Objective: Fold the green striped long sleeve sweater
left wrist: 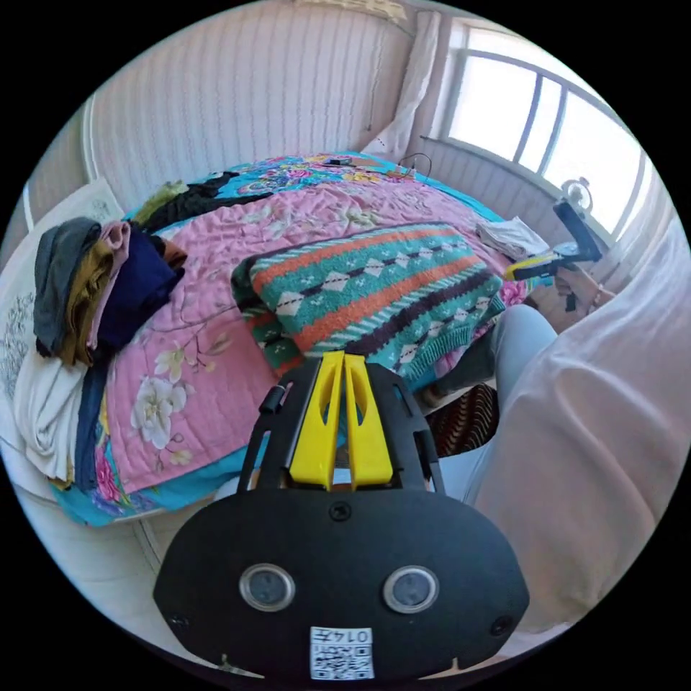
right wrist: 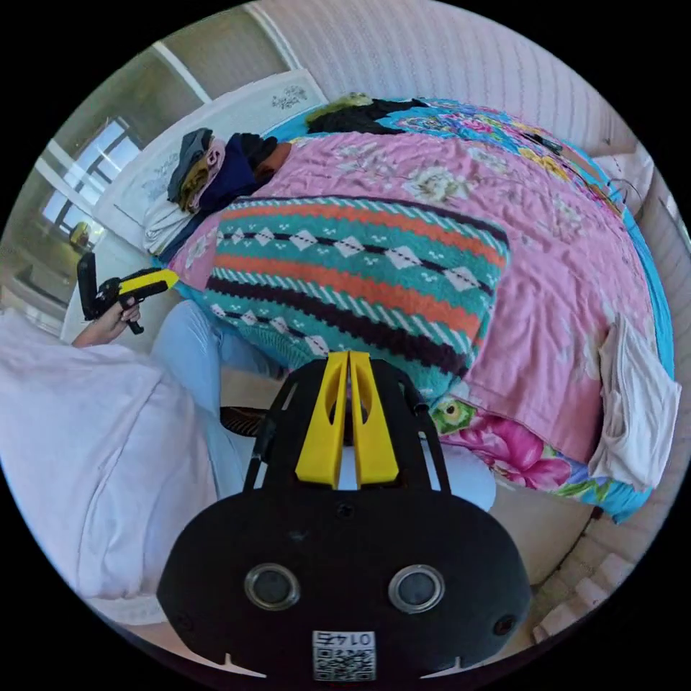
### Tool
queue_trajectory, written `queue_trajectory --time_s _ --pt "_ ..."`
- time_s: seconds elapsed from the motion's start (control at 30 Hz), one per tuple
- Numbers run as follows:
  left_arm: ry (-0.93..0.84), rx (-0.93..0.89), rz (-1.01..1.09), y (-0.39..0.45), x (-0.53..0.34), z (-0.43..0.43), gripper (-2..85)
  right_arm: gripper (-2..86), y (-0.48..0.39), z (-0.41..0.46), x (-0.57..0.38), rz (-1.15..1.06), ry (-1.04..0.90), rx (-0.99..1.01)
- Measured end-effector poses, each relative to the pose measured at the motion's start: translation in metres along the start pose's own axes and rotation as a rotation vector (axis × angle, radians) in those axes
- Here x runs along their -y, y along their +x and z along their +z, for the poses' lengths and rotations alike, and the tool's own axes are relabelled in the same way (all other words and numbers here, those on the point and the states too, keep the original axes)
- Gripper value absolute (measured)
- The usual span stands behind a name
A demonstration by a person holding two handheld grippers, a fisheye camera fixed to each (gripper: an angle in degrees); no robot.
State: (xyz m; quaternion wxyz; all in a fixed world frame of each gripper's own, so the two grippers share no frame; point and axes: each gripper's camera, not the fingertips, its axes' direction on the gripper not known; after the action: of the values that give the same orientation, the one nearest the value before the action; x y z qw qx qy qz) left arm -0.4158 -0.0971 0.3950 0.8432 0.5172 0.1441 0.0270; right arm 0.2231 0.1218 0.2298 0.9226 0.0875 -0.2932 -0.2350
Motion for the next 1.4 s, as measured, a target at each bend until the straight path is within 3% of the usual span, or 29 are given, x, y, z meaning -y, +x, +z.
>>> queue_trajectory --time_s 0.1,0.23,0.43,0.6,0.73,0.87,1.0,1.4 --pt "-0.015 -0.082 -0.015 0.035 0.002 0.025 -1.0 -0.3 -0.044 0.037 0.036 -0.136 -0.081 -0.005" --pt "-0.036 -0.174 0.014 0.077 0.004 0.051 -1.0 -0.4 -0.075 0.067 0.071 -0.153 -0.097 0.08" --pt "-0.138 -0.201 0.245 0.153 0.018 0.105 -1.0 -0.4 -0.107 0.097 0.131 -0.172 -0.107 -0.013" --pt "-0.172 -0.094 0.367 0.201 0.04 0.152 -1.0 -0.4 -0.125 0.126 0.192 -0.197 -0.141 -0.175" --pt "-0.258 -0.02 0.438 0.226 0.04 0.194 -1.0 -0.4 -0.131 0.183 0.212 -0.18 -0.276 -0.191" --pt "-0.231 0.039 0.506 0.252 0.029 0.216 -1.0 -0.4 -0.145 0.219 0.226 -0.11 -0.297 -0.256" --pt "-0.242 -0.009 0.468 0.259 0.03 0.233 -1.0 -0.4 -0.158 0.242 0.246 -0.147 -0.393 -0.271" --pt "-0.263 0.074 0.555 0.297 0.029 0.269 -1.0 -0.4 -0.171 0.239 0.233 -0.151 -0.243 -0.201"
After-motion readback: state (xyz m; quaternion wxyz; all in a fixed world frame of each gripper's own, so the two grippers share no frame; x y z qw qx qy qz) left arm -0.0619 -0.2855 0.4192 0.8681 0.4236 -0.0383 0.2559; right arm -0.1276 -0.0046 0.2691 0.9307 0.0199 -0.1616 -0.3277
